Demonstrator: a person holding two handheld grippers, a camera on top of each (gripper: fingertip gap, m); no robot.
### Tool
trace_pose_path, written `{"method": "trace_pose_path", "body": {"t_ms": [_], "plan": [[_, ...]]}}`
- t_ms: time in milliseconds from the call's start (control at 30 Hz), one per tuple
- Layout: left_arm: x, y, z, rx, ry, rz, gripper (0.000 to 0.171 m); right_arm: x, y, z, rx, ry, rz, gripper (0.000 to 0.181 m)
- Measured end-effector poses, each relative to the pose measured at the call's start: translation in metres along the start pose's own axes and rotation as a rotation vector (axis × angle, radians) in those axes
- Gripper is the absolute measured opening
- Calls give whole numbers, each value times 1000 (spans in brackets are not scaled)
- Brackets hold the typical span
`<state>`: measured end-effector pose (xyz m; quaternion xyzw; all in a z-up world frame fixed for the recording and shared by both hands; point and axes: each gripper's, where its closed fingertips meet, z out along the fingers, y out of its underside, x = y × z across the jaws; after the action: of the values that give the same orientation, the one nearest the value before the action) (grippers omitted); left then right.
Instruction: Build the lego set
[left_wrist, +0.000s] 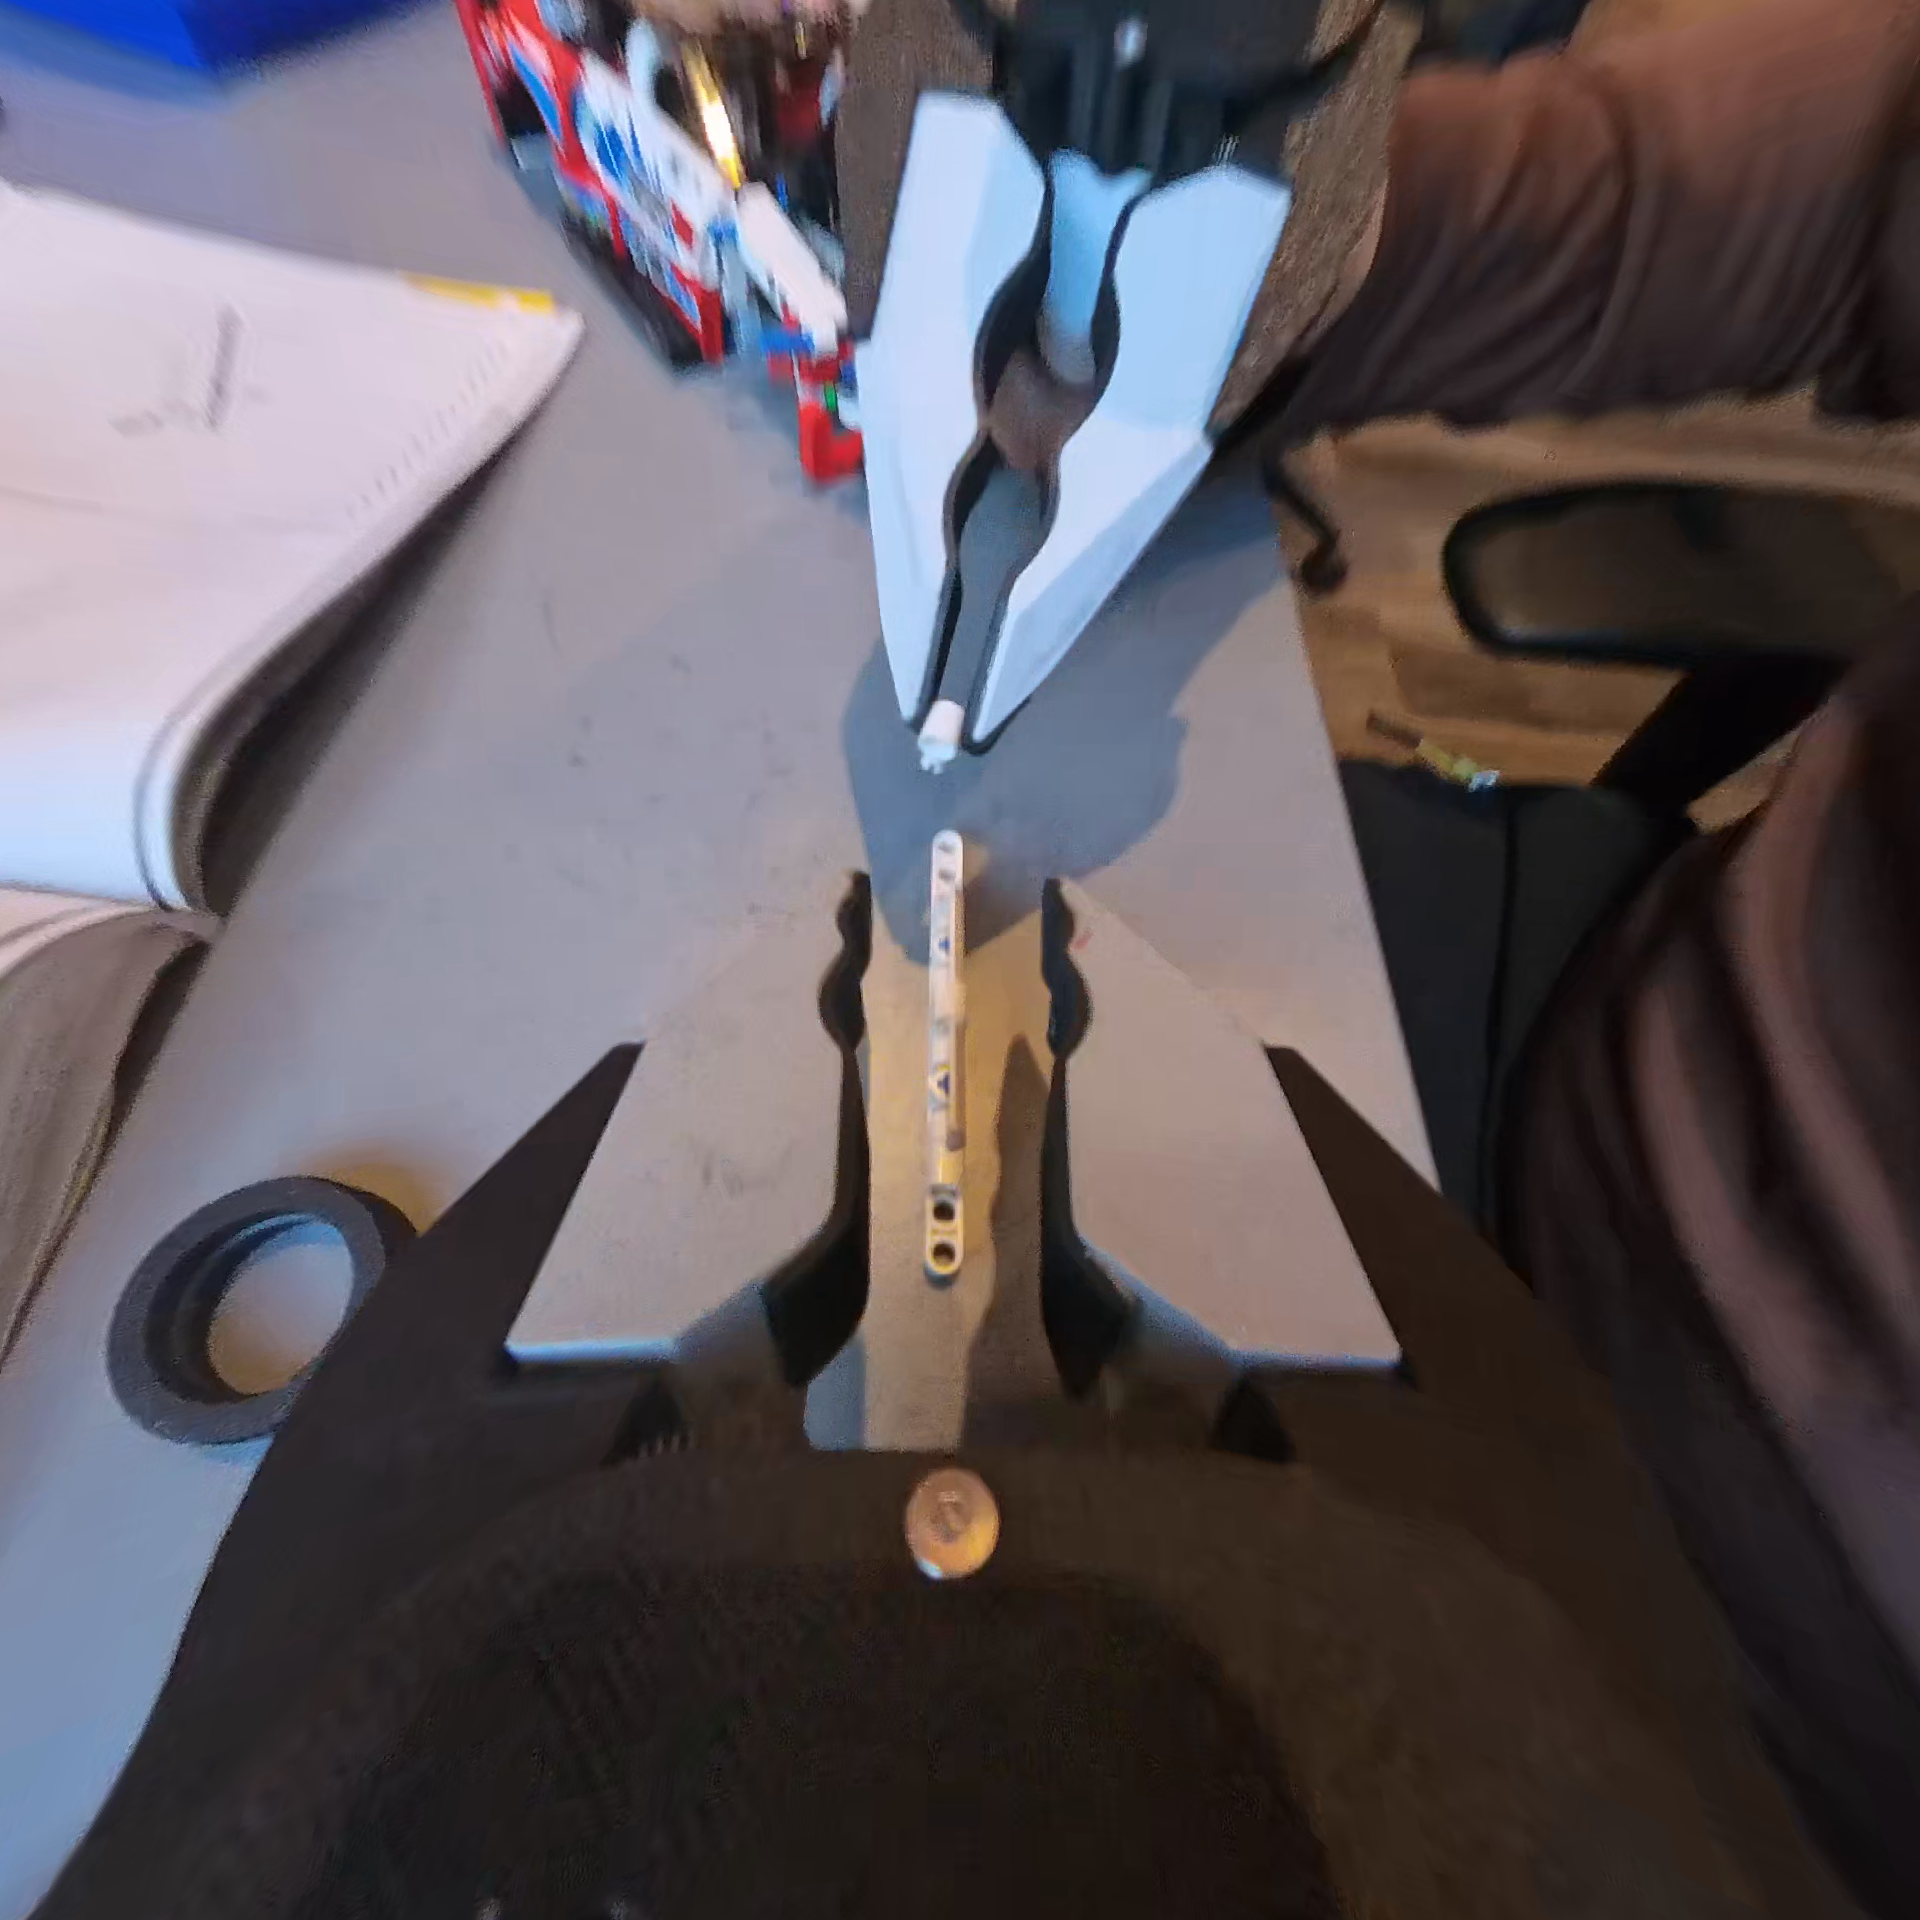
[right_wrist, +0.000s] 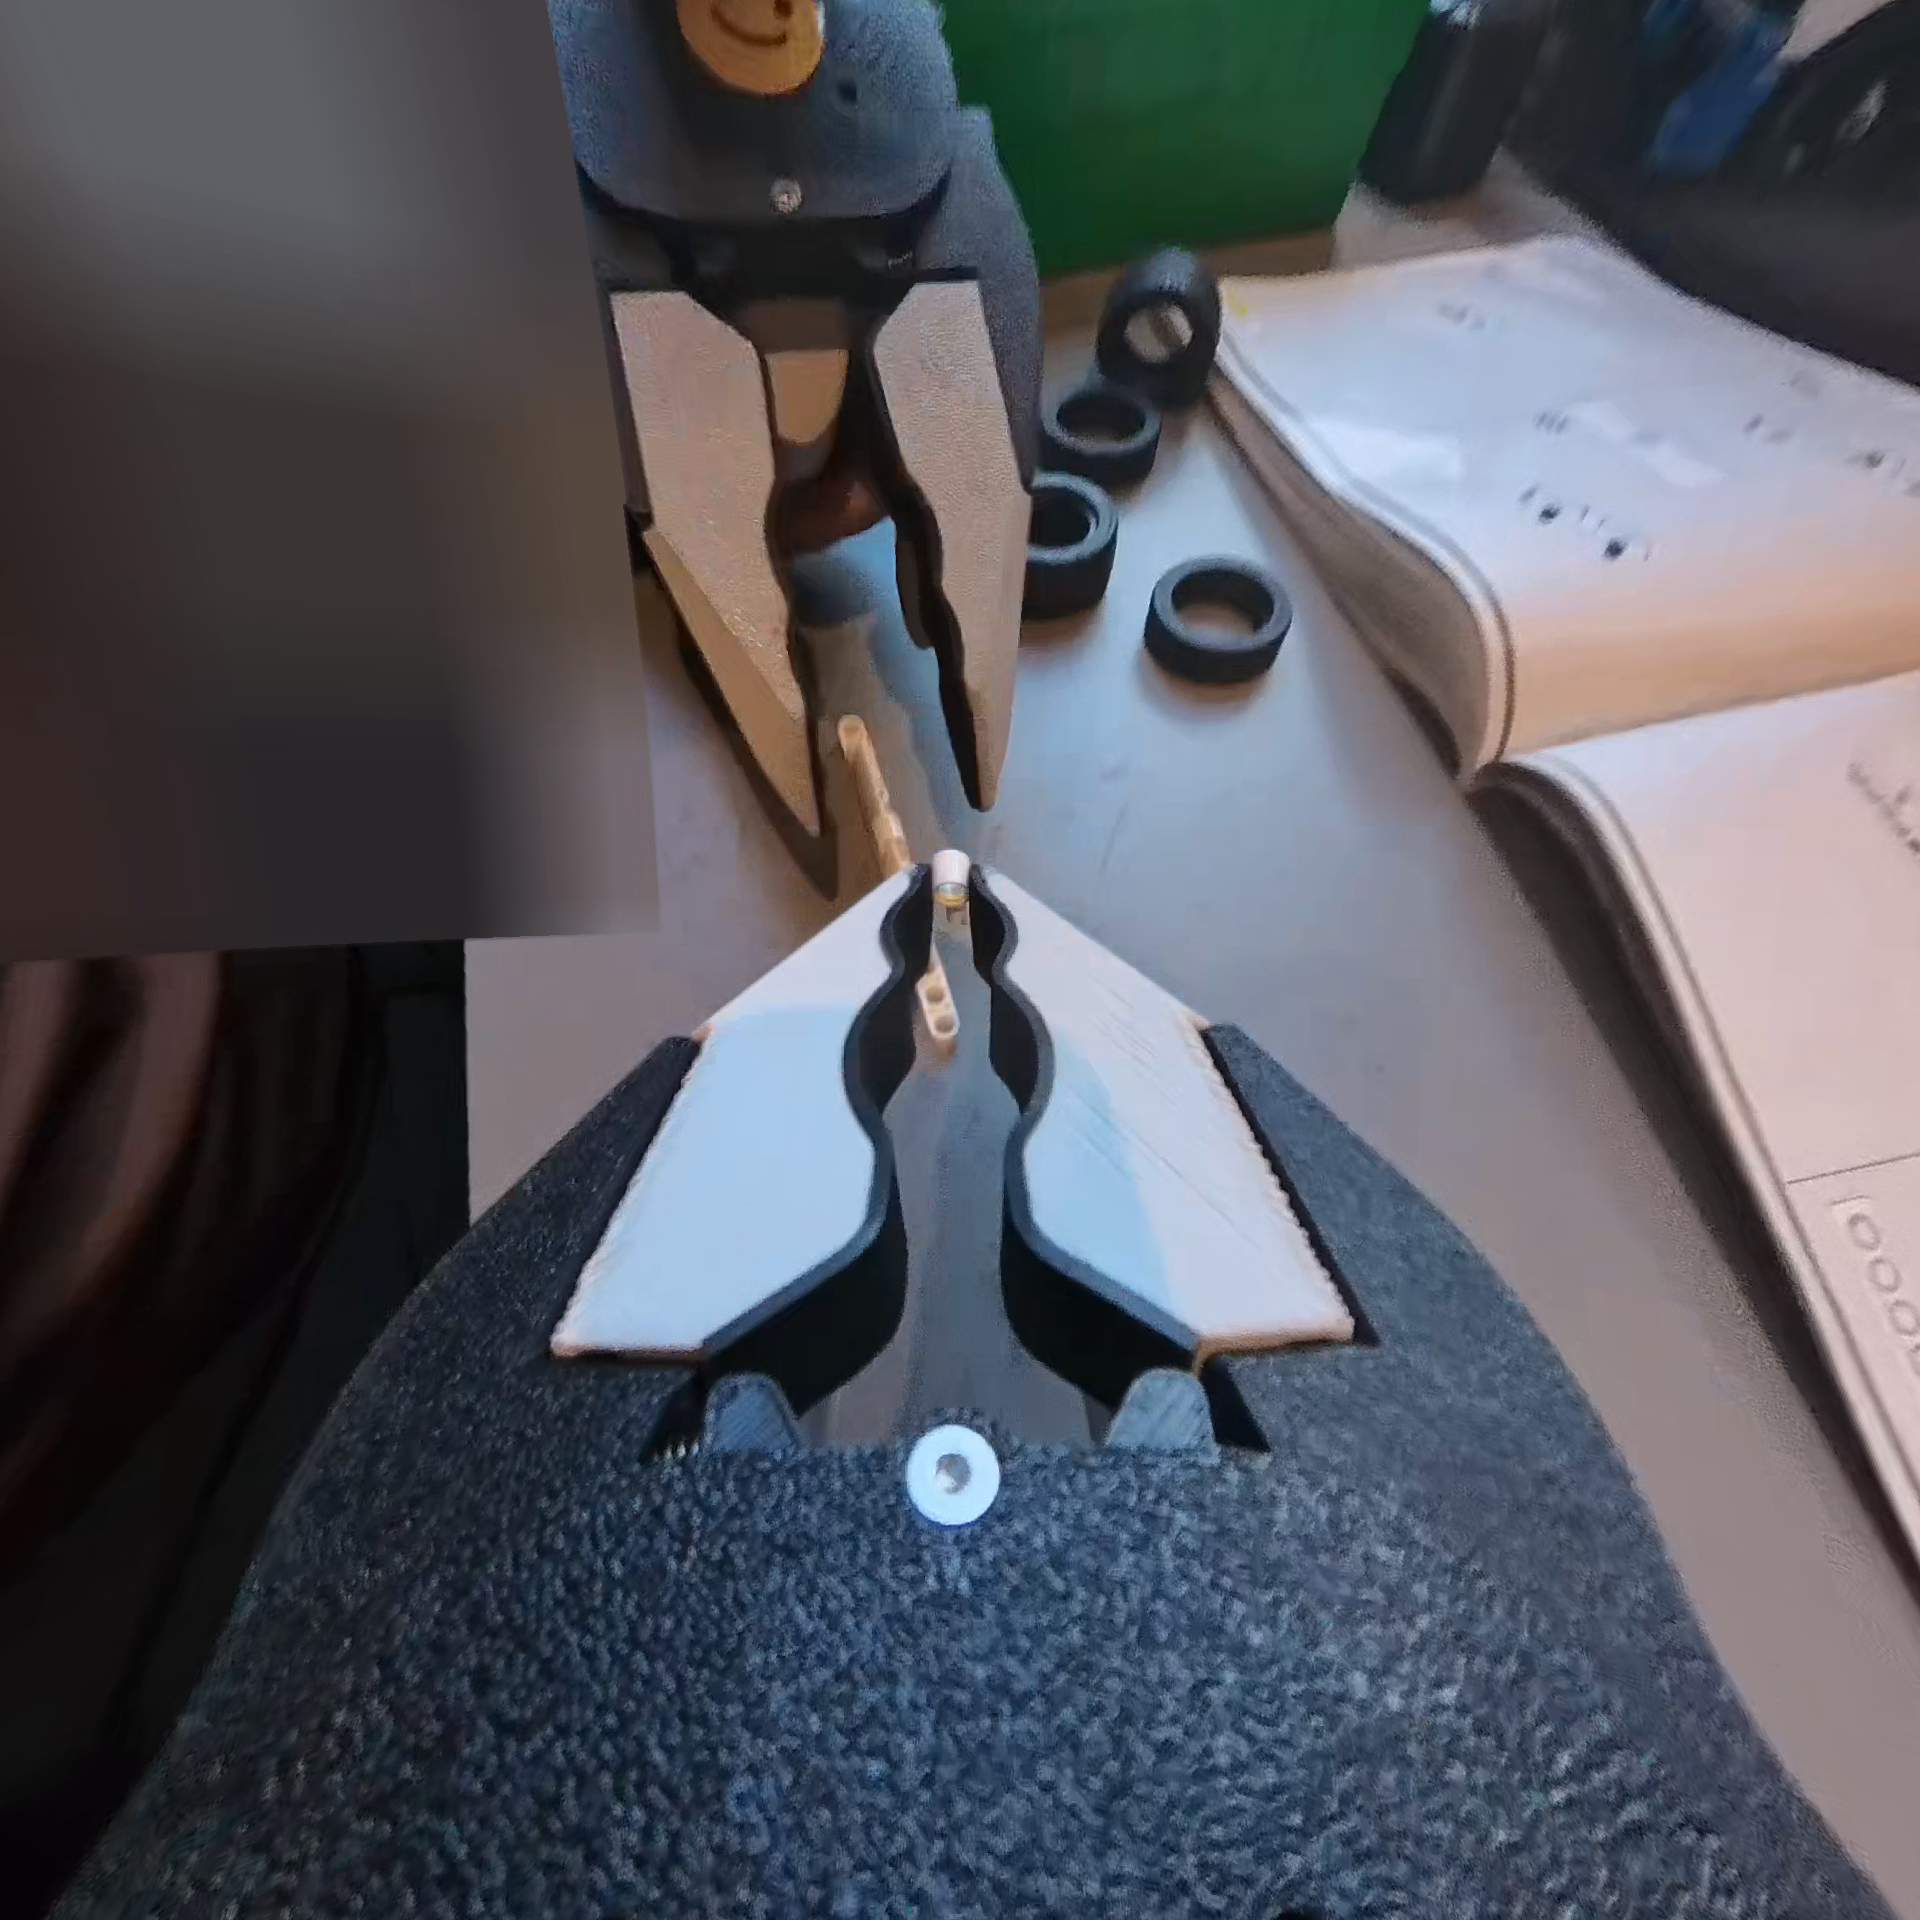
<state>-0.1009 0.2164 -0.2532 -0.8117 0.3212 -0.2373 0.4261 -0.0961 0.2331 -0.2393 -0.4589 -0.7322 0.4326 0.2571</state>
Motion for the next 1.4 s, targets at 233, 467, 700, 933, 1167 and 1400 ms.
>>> {"method": "trace_pose_path", "body": {"t_ms": [233,467,700,933,1167,1400], "plan": [[0,36,26,-243,8,81,5,-11,32,20,-139,-39,-52,7],[-8,36,23,-229,81,60,5,-11,34,23,-138,-53,5,7],[-6,38,19,-227,140,44,5,-9,26,21,-77,-47,182,7],[1,40,16,-235,200,46,5,-7,26,25,-34,-2,506,7],[5,41,16,-237,217,48,5,-16,29,31,-55,6,540,7],[5,41,16,-236,221,42,5,-17,30,31,-58,18,529,7]]}}
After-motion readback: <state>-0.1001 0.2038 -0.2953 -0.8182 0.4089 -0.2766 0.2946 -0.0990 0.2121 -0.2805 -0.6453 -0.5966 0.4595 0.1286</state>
